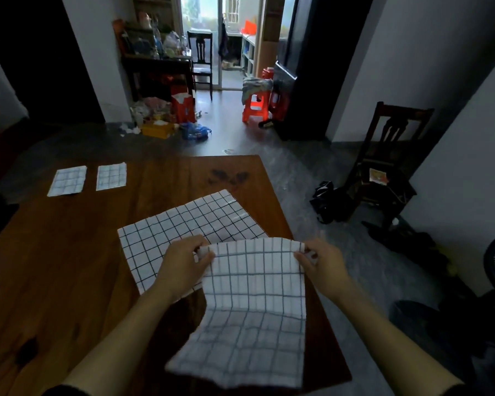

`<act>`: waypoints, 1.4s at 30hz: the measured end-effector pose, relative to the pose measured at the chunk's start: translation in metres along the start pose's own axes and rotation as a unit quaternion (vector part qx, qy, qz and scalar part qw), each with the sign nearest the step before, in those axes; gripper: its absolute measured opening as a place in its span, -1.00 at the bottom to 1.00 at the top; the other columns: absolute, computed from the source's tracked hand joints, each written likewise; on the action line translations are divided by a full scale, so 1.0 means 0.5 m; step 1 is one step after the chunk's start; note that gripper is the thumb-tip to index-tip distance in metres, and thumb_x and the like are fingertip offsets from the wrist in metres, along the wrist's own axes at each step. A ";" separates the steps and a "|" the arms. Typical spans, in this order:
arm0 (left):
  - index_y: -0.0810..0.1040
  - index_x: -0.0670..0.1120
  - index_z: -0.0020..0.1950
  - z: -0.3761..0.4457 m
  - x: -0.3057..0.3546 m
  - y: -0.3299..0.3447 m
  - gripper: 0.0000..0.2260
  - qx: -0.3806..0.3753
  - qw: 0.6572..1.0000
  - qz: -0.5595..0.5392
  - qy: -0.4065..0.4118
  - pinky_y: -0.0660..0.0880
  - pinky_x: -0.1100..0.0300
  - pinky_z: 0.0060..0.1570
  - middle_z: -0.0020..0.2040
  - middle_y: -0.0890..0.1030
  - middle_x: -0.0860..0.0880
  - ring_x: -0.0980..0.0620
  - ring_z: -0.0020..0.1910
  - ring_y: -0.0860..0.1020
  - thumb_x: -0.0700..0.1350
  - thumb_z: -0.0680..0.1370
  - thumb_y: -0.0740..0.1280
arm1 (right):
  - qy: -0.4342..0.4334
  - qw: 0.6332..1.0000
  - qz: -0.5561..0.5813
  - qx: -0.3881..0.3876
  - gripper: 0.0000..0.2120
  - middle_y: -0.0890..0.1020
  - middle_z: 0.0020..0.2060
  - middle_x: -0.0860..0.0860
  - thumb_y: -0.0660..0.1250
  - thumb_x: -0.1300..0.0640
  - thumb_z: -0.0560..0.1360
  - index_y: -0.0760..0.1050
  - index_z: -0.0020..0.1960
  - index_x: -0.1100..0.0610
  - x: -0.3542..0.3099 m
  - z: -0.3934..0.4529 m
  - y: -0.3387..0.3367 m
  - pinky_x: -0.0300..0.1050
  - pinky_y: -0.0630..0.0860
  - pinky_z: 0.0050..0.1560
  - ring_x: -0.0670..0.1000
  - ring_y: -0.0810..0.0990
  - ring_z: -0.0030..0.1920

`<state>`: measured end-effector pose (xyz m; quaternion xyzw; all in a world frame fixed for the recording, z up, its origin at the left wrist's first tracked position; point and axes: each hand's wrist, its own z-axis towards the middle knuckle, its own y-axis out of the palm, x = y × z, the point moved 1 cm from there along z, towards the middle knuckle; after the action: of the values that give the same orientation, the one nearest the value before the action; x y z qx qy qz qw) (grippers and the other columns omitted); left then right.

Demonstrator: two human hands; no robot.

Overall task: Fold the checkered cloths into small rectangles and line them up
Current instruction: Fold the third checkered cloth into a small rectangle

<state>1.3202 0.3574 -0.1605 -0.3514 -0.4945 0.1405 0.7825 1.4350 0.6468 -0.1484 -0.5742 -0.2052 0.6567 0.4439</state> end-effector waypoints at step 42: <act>0.59 -0.06 0.19 0.123 -0.265 0.146 -0.76 -0.203 0.961 0.190 -0.001 0.46 0.04 0.05 0.12 0.61 -0.05 -0.09 0.11 0.52 -0.12 0.54 0.30 | 0.116 0.966 -0.064 -0.223 -0.60 0.46 0.24 -0.02 0.35 -0.01 0.52 0.42 0.32 0.05 0.085 0.089 0.325 -0.13 0.40 0.28 -0.03 0.42 0.25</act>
<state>1.2133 0.3598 -0.2839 -0.5898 -0.4373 0.1836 0.6536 1.3392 0.6075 -0.2882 -0.7169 -0.3300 0.4929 0.3663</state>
